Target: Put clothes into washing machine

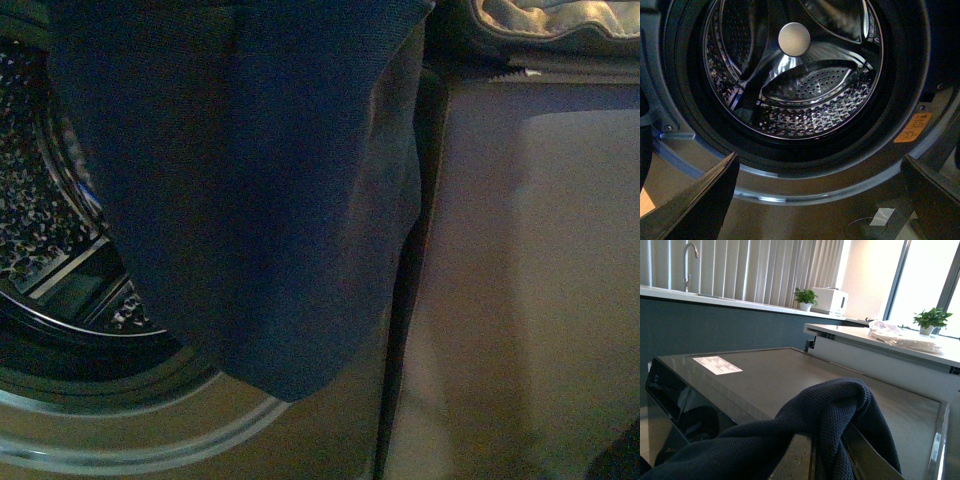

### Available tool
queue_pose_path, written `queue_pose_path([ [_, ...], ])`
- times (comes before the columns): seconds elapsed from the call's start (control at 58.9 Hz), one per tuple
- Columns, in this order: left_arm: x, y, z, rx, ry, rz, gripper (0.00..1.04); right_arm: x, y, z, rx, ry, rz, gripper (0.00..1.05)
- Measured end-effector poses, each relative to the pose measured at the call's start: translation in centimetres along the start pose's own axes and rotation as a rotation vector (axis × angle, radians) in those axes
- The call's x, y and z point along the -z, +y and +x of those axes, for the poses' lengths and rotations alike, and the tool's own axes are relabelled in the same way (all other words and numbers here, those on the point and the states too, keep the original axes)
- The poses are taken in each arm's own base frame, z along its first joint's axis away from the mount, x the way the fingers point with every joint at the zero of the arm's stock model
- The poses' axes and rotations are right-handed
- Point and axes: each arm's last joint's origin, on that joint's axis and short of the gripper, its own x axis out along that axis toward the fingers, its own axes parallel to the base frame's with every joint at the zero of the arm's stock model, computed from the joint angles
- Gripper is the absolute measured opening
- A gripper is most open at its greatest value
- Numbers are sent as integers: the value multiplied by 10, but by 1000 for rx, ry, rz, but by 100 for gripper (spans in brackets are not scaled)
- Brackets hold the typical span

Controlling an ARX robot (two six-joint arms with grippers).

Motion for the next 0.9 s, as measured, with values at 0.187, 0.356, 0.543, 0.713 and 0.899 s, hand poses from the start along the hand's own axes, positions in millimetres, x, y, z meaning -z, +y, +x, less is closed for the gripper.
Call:
queue_pose_path([
  [0.187,1,0,1,71,27,-37,98,0,0,0,-2,0,0,5],
  [0.356,-50,30,32,307,-46,-190,98,0,0,0,-1,1,0,5],
  [0.543,-120,42,81,427,-191,-140,98,0,0,0,-2,0,0,5],
  [0.713,-172,32,119,564,-244,-129,98,0,0,0,-1,1,0,5],
  [0.899,-214,-3,141,824,-318,-98,98,0,0,0,-1,1,0,5],
])
